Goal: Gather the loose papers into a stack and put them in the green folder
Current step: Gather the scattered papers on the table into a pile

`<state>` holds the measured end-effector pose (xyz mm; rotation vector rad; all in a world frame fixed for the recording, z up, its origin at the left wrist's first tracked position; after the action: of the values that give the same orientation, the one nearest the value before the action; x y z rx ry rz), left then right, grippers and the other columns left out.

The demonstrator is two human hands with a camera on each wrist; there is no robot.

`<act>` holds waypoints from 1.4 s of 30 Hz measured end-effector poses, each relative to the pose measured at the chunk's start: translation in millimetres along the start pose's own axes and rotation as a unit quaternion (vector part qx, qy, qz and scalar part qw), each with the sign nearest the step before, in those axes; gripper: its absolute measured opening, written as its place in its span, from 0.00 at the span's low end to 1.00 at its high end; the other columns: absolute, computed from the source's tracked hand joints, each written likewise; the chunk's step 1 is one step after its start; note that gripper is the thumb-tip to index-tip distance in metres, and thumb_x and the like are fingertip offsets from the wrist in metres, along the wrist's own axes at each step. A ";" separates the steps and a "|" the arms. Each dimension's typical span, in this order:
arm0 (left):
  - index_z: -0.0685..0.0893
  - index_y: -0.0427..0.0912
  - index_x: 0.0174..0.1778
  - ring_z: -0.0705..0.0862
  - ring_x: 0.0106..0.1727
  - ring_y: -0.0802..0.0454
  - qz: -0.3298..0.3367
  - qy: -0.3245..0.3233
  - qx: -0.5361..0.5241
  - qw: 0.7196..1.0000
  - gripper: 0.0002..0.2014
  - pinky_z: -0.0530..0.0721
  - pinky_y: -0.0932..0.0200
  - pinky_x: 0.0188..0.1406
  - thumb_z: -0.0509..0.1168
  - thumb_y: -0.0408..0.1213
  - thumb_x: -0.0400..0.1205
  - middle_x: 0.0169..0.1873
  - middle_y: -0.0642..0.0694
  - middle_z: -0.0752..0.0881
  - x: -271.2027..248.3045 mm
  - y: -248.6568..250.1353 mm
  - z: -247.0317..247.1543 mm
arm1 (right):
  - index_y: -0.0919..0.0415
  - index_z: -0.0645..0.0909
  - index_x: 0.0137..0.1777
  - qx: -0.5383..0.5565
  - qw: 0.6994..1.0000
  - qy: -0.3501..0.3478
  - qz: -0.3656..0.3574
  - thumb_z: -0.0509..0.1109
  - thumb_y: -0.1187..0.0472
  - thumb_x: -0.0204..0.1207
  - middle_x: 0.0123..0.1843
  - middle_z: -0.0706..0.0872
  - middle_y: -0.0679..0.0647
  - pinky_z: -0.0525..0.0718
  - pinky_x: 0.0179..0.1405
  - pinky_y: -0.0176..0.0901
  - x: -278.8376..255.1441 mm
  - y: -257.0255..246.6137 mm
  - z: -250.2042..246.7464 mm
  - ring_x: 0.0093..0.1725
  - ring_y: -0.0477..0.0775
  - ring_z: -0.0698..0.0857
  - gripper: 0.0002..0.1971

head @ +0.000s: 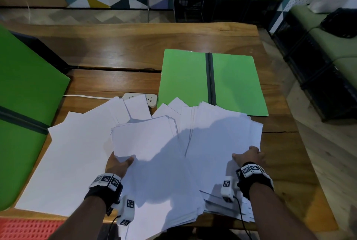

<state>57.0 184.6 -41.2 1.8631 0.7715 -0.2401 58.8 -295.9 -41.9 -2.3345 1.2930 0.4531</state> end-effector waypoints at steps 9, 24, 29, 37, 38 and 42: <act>0.78 0.34 0.66 0.82 0.63 0.35 -0.001 0.004 -0.006 1.000 0.25 0.76 0.48 0.62 0.76 0.29 0.73 0.61 0.34 0.84 -2.5 0.9 0.5 | 0.69 0.62 0.73 0.010 0.999 -0.005 0.033 0.79 0.57 0.65 0.73 0.68 0.67 0.74 0.66 0.58 -15.6 -14.0 3.7 0.72 0.69 0.69 0.41; 0.81 0.37 0.57 0.83 0.52 0.42 -0.001 -0.007 -0.045 0.999 0.16 0.79 0.48 0.58 0.74 0.29 0.74 0.49 0.40 0.85 -13.3 4.7 0.7 | 0.60 0.80 0.61 0.200 0.958 -0.094 -0.181 0.77 0.67 0.66 0.52 0.88 0.59 0.87 0.53 0.56 -10.4 -19.0 -18.5 0.53 0.63 0.87 0.22; 0.80 0.34 0.64 0.84 0.60 0.38 0.012 0.002 -0.045 0.999 0.23 0.80 0.44 0.63 0.76 0.28 0.73 0.57 0.36 0.86 -6.5 2.8 3.3 | 0.66 0.79 0.64 0.267 0.937 -0.070 -0.214 0.77 0.74 0.67 0.48 0.86 0.62 0.83 0.34 0.43 -2.2 -34.2 -76.9 0.42 0.59 0.85 0.24; 0.80 0.38 0.52 0.81 0.54 0.47 0.014 0.004 -0.074 0.997 0.14 0.74 0.57 0.57 0.71 0.22 0.74 0.50 0.44 0.84 -17.1 9.4 8.3 | 0.53 0.84 0.55 0.381 0.863 -0.087 -0.320 0.74 0.75 0.69 0.43 0.92 0.48 0.89 0.32 0.44 -16.0 -56.1 -160.3 0.38 0.47 0.90 0.19; 0.80 0.40 0.51 0.81 0.54 0.48 0.019 -0.001 -0.077 0.997 0.13 0.74 0.59 0.56 0.71 0.22 0.75 0.49 0.45 0.83 -18.1 10.9 9.4 | 0.53 0.83 0.57 0.385 0.857 -0.111 -0.324 0.74 0.75 0.70 0.45 0.92 0.47 0.89 0.35 0.44 -19.0 -59.2 -152.4 0.40 0.47 0.91 0.19; 0.81 0.39 0.56 0.83 0.54 0.47 0.020 -0.013 -0.062 0.998 0.14 0.77 0.63 0.51 0.72 0.27 0.75 0.49 0.44 0.85 -14.7 8.5 10.8 | 0.61 0.82 0.58 0.370 0.855 -0.193 -0.306 0.80 0.67 0.62 0.46 0.92 0.53 0.87 0.34 0.39 -37.1 -65.5 -82.5 0.41 0.52 0.89 0.23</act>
<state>52.8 167.2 -32.1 1.7533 0.7148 -0.1864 102.0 -281.0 60.0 -1.7175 0.3654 0.1458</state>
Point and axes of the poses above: each hand's wrist, its own x-axis towards the middle knuckle, its own z-axis out of the palm, y = z × x, the point moved 6 cm from there along x, towards the middle knuckle
